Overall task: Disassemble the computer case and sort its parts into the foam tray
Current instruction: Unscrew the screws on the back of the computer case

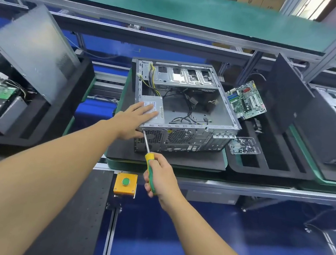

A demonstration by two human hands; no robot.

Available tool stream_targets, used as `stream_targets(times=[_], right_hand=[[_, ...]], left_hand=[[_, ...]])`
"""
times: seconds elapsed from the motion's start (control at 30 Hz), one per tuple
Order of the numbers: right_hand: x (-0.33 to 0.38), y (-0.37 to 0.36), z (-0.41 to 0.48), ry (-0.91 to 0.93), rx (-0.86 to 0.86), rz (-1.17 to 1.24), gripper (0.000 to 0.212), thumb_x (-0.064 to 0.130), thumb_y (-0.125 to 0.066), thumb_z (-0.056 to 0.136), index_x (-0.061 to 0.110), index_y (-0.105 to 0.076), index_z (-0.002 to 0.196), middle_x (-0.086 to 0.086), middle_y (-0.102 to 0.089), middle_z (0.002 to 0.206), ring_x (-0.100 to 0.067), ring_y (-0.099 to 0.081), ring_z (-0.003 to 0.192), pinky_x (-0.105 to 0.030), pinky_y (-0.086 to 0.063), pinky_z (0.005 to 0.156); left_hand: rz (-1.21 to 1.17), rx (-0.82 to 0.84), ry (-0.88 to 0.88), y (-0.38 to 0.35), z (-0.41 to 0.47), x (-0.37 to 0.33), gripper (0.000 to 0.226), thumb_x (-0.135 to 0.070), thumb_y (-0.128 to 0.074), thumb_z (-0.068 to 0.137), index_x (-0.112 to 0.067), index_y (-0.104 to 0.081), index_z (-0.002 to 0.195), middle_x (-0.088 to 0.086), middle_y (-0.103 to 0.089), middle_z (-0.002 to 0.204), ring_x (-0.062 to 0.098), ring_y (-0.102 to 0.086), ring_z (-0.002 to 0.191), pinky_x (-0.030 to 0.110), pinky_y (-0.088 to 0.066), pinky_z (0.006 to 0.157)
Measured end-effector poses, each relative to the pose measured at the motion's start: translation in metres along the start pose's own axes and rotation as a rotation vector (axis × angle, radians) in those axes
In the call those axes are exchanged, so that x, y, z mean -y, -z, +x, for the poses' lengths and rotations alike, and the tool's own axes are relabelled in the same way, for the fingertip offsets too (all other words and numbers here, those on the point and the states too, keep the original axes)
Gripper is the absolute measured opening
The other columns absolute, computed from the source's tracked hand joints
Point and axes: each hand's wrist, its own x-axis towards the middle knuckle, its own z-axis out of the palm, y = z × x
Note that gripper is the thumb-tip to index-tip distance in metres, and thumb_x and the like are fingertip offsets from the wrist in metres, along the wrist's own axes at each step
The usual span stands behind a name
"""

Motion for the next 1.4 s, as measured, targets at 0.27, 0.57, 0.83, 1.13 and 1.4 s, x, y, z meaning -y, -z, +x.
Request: stream_targets(times=[0.27, 0.57, 0.83, 1.13, 1.4], right_hand=[[0.002, -0.004, 0.004, -0.015, -0.007, 0.013, 0.026, 0.029, -0.037, 0.097, 0.040, -0.059, 0.108, 0.000, -0.052, 0.061, -0.014, -0.043, 0.044, -0.021, -0.034, 0.040], [0.003, -0.011, 0.000, -0.023, -0.028, 0.007, 0.025, 0.031, -0.038, 0.098, 0.039, -0.056, 0.114, 0.000, -0.052, 0.064, -0.012, -0.044, 0.045, -0.021, -0.035, 0.040], [0.005, -0.011, -0.001, -0.059, -0.030, 0.068, 0.024, 0.030, -0.038, 0.098, 0.040, -0.058, 0.108, 0.001, -0.052, 0.062, -0.013, -0.043, 0.045, -0.021, -0.035, 0.041], [0.008, -0.005, -0.001, -0.211, 0.102, 0.548, 0.026, 0.027, -0.045, 0.100, 0.010, -0.062, 0.106, -0.002, -0.052, 0.062, -0.012, -0.040, 0.043, -0.020, -0.027, 0.036], [0.008, -0.023, 0.000, -0.103, 0.068, 0.359, 0.024, 0.020, -0.039, 0.107, 0.006, -0.057, 0.113, -0.004, -0.056, 0.069, -0.014, -0.048, 0.050, -0.025, -0.041, 0.043]], left_hand=[[0.010, -0.001, 0.005, 0.000, 0.001, -0.001, 0.093, -0.034, -0.065, 0.094, -0.045, 0.003, 0.155, -0.017, 0.012, 0.164, 0.013, 0.010, 0.152, 0.051, -0.048, 0.099], [-0.014, 0.008, 0.012, 0.000, 0.000, -0.001, 0.093, -0.031, -0.066, 0.093, -0.044, 0.002, 0.156, -0.016, 0.011, 0.165, 0.014, 0.011, 0.151, 0.055, -0.043, 0.104], [-0.038, 0.021, 0.024, 0.000, 0.000, -0.002, 0.094, -0.028, -0.067, 0.093, -0.044, 0.001, 0.156, -0.018, 0.011, 0.164, 0.012, 0.013, 0.151, 0.058, -0.038, 0.107], [-0.048, 0.011, 0.014, -0.002, 0.001, 0.000, 0.092, -0.028, -0.066, 0.094, -0.044, 0.000, 0.156, -0.016, 0.011, 0.165, 0.013, 0.012, 0.151, 0.058, -0.038, 0.108], [-0.067, -0.003, 0.009, -0.002, 0.001, -0.001, 0.091, -0.022, -0.065, 0.093, -0.040, -0.003, 0.157, -0.013, 0.008, 0.166, 0.016, 0.011, 0.152, 0.057, -0.037, 0.110]])
